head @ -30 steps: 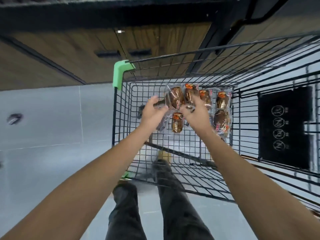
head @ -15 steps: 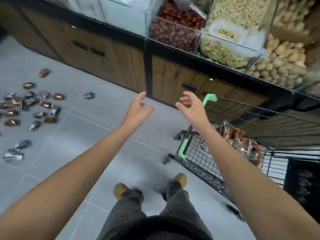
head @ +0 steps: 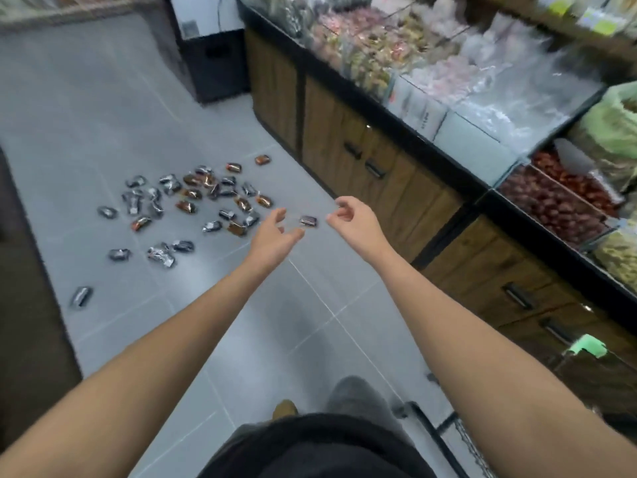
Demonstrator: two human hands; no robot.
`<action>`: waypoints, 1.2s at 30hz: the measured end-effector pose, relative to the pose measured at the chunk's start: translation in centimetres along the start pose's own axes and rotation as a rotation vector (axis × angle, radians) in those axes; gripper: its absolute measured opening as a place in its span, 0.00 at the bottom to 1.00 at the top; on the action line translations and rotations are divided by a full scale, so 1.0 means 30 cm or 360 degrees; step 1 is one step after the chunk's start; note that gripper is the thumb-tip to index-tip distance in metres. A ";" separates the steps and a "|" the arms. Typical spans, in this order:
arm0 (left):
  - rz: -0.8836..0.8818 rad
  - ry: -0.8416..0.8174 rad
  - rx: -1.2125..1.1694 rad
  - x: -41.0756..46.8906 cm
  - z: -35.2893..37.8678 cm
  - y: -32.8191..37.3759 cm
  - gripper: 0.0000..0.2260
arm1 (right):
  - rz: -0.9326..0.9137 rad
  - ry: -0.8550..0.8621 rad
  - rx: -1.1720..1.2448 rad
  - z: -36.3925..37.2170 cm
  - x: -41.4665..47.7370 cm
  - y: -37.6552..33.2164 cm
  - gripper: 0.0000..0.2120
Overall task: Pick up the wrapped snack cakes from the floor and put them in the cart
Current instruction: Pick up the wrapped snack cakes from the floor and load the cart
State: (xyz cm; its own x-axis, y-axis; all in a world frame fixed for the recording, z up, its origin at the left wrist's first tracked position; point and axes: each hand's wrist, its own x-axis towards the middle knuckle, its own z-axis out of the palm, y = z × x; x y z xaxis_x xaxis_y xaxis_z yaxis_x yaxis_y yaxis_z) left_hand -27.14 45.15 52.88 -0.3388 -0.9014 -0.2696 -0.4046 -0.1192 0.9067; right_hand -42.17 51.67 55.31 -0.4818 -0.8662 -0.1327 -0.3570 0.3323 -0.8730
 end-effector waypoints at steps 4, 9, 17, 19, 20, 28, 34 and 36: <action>-0.0059 0.0208 -0.0055 0.050 -0.242 -0.080 0.25 | -0.0084 -0.0250 -0.0080 0.252 0.100 -0.107 0.19; -0.0191 0.0424 -0.0085 0.141 -0.502 -0.188 0.26 | -0.0151 -0.0466 -0.0075 0.549 0.237 -0.207 0.19; -0.0395 0.0612 -0.0054 0.428 -0.948 -0.344 0.29 | -0.0142 -0.0759 -0.0078 1.028 0.570 -0.346 0.22; -0.0464 0.0646 -0.0045 0.496 -1.054 -0.366 0.28 | -0.0140 -0.0784 -0.0109 1.139 0.659 -0.395 0.22; -0.0500 0.0649 -0.0011 0.526 -1.103 -0.377 0.27 | -0.0137 -0.0799 -0.0111 1.191 0.700 -0.422 0.22; -0.0677 0.0735 0.0022 0.740 -1.401 -0.459 0.24 | -0.0117 -0.1041 -0.0202 1.537 0.963 -0.603 0.22; -0.0789 0.0656 0.0001 0.955 -1.494 -0.585 0.25 | -0.0032 -0.1064 -0.0315 1.717 1.114 -0.612 0.22; -0.0807 0.0613 -0.0021 1.053 -1.503 -0.655 0.25 | 0.0010 -0.1055 -0.0355 1.785 1.168 -0.575 0.21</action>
State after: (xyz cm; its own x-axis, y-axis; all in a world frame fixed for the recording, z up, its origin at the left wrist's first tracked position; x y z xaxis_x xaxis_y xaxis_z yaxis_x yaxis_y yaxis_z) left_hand 8.41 0.26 41.16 0.2228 -0.8163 -0.5329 -0.4232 -0.5735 0.7014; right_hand -10.05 -4.40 40.58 0.0801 -0.8854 -0.4579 -0.5455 0.3455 -0.7636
